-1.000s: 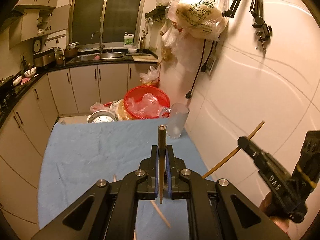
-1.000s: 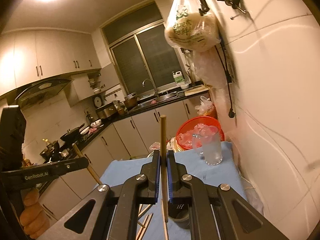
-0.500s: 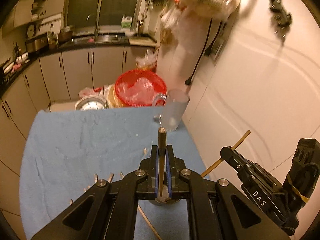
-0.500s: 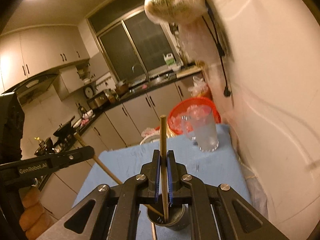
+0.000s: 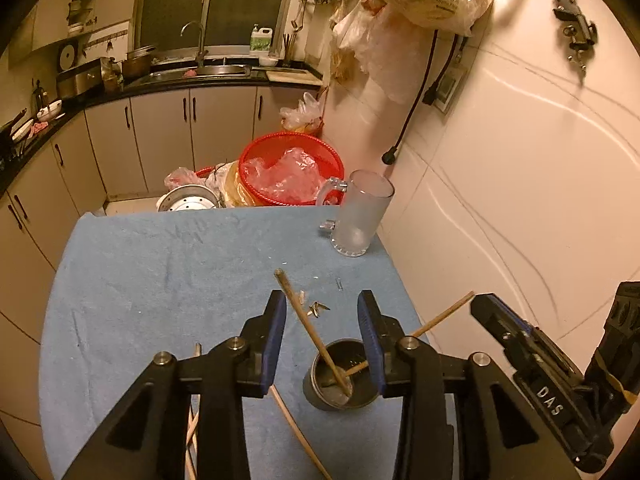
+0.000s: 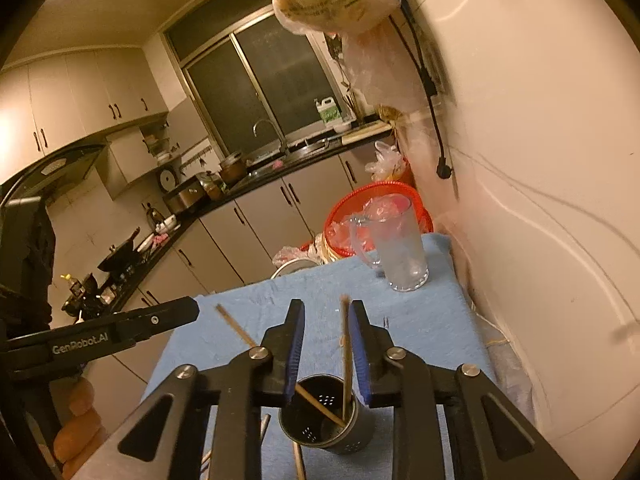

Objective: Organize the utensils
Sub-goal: 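Lower the left tool's chopstick into the black cup and open while the right tool does likewise, then grasp another chopstick with the left tool while the right tool grasps one too, then lift the left tool's chopstick upright toward the cup while the right tool carries its own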

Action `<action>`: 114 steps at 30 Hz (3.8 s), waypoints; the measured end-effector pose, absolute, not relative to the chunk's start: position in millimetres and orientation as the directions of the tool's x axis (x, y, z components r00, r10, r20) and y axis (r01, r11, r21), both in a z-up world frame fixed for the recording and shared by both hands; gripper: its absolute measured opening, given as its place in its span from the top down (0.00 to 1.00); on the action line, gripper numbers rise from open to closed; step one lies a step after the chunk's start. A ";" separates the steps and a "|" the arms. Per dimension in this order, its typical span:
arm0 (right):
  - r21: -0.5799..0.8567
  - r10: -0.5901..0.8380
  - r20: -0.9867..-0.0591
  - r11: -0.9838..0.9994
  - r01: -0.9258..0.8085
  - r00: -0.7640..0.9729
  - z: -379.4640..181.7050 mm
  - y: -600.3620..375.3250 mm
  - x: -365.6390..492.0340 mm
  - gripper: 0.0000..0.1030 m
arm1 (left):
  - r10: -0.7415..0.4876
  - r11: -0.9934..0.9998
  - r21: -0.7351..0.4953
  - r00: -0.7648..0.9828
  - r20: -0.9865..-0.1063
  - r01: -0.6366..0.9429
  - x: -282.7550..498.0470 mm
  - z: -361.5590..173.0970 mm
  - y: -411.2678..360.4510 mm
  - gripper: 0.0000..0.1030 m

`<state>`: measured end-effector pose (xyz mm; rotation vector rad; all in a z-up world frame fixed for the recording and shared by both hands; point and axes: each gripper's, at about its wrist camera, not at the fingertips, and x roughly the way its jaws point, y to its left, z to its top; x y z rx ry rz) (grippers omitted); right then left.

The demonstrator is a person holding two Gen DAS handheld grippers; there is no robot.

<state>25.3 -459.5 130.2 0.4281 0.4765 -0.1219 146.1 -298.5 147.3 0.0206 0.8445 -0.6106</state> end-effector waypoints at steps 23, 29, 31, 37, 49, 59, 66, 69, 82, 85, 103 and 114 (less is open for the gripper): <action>0.290 0.203 -0.768 0.956 0.047 0.607 -13.8 -334.8 2.6 0.75 | -0.308 0.905 -0.126 0.423 -0.852 0.406 121.3 14.6 -155.0 0.63; 0.221 0.153 -0.839 0.973 0.071 0.522 -53.8 -326.4 15.7 0.75 | -0.236 0.905 -0.078 0.342 -0.909 0.418 125.3 -50.3 -141.8 0.63; 0.204 0.138 -0.850 0.976 0.077 0.508 -60.6 -326.9 19.0 0.75 | -0.220 0.896 -0.044 0.354 -0.909 0.443 121.7 -57.8 -145.6 0.63; 0.129 0.077 -0.865 0.989 0.071 0.496 -71.7 -320.0 18.6 0.84 | -0.184 0.883 0.013 0.373 -0.909 0.469 120.3 -71.9 -163.4 0.73; 0.148 0.163 -0.884 0.987 -0.067 0.439 -62.4 -302.9 -53.7 0.94 | -0.207 0.896 -0.049 0.320 -0.925 0.441 59.8 -80.3 -123.2 0.94; 0.177 0.191 -0.855 0.981 -0.075 0.482 -26.0 -326.1 -77.4 0.85 | -0.264 0.883 -0.096 0.319 -0.910 0.459 34.2 -59.1 -96.0 0.88; 0.242 0.241 -0.833 0.968 -0.064 0.499 -21.3 -307.2 -3.0 0.84 | -0.277 0.877 -0.100 0.323 -0.905 0.471 95.2 -53.8 -125.5 0.88; 0.225 0.225 -0.851 0.973 -0.059 0.474 -34.0 -296.2 22.8 0.84 | -0.276 0.868 -0.098 0.307 -0.911 0.487 115.3 -58.6 -133.3 0.88; 0.167 0.174 -0.902 0.985 -0.052 0.394 -70.9 -272.8 78.1 0.84 | -0.218 0.861 -0.030 0.316 -0.923 0.507 154.0 -76.3 -156.8 0.63; 0.143 0.154 -0.904 0.988 -0.058 0.399 -73.7 -269.5 83.6 0.84 | -0.205 0.865 -0.014 0.328 -0.922 0.502 157.6 -81.1 -161.3 0.63; 0.223 0.198 -0.713 0.974 -0.050 0.672 8.1 -278.8 33.2 0.92 | -0.312 0.898 -0.096 0.468 -0.827 0.429 119.7 -4.6 -136.5 0.93; 0.211 0.184 -0.487 0.973 -0.090 0.854 87.9 -268.7 -55.7 0.92 | -0.401 0.886 -0.119 0.611 -0.683 0.448 54.2 77.3 -107.8 0.93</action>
